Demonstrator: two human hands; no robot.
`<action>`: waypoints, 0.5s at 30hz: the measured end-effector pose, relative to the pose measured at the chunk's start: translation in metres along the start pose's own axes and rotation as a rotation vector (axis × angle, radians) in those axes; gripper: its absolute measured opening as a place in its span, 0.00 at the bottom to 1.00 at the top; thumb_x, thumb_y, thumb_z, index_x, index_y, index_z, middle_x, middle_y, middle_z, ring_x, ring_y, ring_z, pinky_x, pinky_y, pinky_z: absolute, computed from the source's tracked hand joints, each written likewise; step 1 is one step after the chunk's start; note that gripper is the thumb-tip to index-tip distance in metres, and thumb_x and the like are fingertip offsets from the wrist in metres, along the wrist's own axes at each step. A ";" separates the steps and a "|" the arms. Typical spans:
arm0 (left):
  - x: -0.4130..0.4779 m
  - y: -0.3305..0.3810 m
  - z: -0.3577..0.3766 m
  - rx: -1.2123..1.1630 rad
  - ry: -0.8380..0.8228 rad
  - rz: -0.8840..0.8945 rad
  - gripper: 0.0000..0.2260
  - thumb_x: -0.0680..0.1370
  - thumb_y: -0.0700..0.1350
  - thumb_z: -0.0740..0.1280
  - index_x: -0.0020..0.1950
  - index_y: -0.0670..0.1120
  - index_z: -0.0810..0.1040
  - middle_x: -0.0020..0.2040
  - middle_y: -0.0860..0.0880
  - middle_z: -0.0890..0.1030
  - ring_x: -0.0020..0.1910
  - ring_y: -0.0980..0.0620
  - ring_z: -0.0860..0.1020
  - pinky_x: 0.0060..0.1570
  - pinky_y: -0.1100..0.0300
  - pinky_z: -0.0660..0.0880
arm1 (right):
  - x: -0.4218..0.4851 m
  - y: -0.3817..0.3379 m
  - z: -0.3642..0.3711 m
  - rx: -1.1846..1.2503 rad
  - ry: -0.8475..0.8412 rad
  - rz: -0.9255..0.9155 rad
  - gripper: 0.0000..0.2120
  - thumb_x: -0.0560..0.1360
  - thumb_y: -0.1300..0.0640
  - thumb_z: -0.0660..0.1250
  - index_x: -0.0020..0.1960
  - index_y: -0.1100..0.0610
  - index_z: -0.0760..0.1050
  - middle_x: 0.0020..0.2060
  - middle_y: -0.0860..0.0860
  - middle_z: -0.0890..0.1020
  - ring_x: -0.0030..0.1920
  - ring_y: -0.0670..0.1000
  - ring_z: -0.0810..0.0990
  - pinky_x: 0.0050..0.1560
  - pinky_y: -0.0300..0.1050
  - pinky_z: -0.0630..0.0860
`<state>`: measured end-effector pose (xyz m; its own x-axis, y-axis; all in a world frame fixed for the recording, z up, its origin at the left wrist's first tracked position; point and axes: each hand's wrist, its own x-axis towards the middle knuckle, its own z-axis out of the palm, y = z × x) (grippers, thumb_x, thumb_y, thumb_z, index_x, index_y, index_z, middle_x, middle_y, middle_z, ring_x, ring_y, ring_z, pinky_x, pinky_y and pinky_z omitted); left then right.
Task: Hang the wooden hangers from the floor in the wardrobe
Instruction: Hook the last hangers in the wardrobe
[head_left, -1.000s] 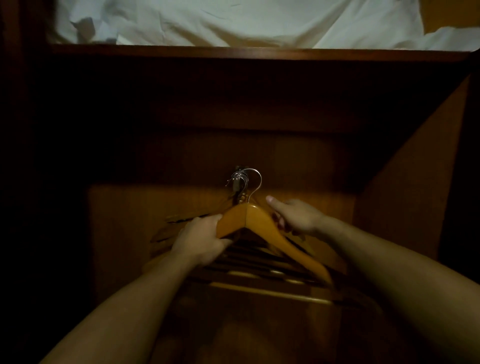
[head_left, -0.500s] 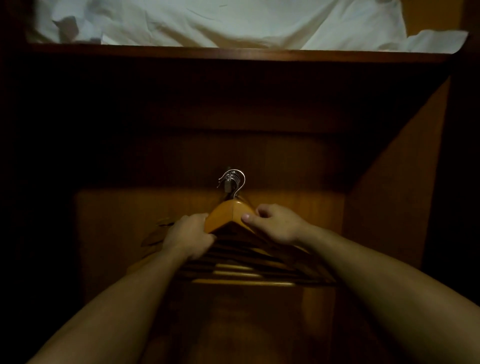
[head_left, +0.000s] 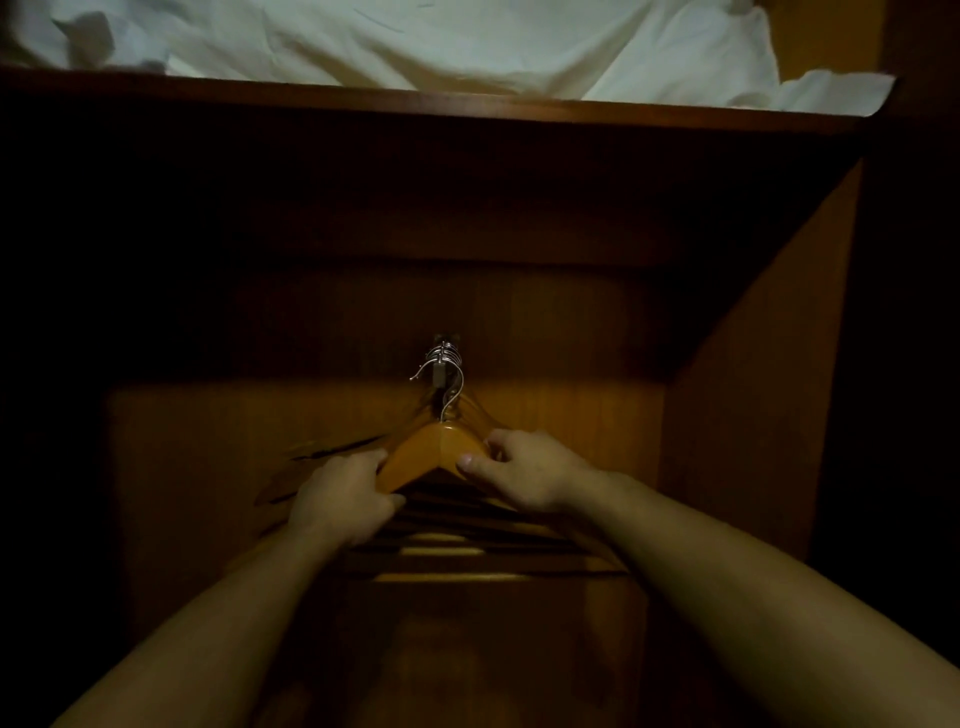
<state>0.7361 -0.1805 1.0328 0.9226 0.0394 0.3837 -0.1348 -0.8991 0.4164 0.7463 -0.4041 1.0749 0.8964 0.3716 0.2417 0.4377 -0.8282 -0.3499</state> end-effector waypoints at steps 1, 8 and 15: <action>0.000 -0.001 -0.003 0.003 -0.016 0.004 0.10 0.75 0.51 0.72 0.55 0.55 0.76 0.42 0.53 0.81 0.38 0.54 0.80 0.42 0.54 0.78 | -0.002 -0.001 -0.002 -0.030 0.006 0.004 0.26 0.79 0.35 0.58 0.63 0.54 0.74 0.52 0.52 0.79 0.52 0.53 0.78 0.49 0.48 0.75; -0.008 -0.005 -0.022 0.048 -0.059 0.031 0.12 0.74 0.58 0.72 0.52 0.54 0.77 0.46 0.53 0.82 0.43 0.54 0.81 0.47 0.50 0.81 | -0.014 -0.009 -0.009 -0.226 -0.039 0.079 0.25 0.78 0.35 0.59 0.62 0.54 0.73 0.51 0.52 0.78 0.49 0.53 0.78 0.46 0.47 0.74; -0.019 -0.002 -0.035 0.049 0.100 0.102 0.14 0.75 0.61 0.70 0.53 0.54 0.75 0.49 0.55 0.79 0.46 0.55 0.77 0.46 0.54 0.77 | -0.050 -0.010 -0.021 -0.322 -0.071 0.215 0.23 0.78 0.37 0.61 0.57 0.56 0.77 0.49 0.52 0.80 0.49 0.53 0.80 0.51 0.51 0.80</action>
<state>0.7061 -0.1646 1.0533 0.8640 -0.0122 0.5033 -0.2062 -0.9206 0.3316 0.6954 -0.4230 1.0855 0.9729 0.1935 0.1268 0.2046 -0.9755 -0.0811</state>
